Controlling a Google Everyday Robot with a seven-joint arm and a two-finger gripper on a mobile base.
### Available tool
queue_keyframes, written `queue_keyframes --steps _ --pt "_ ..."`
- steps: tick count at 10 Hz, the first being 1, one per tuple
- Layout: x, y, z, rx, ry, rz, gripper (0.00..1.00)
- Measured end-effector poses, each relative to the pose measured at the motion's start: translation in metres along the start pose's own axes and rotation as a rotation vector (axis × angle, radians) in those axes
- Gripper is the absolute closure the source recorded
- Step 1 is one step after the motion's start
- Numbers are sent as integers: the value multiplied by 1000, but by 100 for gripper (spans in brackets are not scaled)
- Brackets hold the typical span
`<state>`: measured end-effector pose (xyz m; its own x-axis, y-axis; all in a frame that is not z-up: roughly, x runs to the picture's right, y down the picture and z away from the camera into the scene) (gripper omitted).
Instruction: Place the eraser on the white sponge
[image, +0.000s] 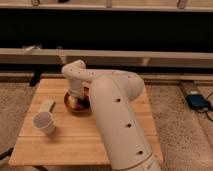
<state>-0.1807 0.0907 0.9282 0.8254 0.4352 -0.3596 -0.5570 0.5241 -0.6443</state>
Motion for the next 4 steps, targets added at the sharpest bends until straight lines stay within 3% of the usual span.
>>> queue_keyframes --steps 4 --pt "2 -2 -11 27 -15 14 83"
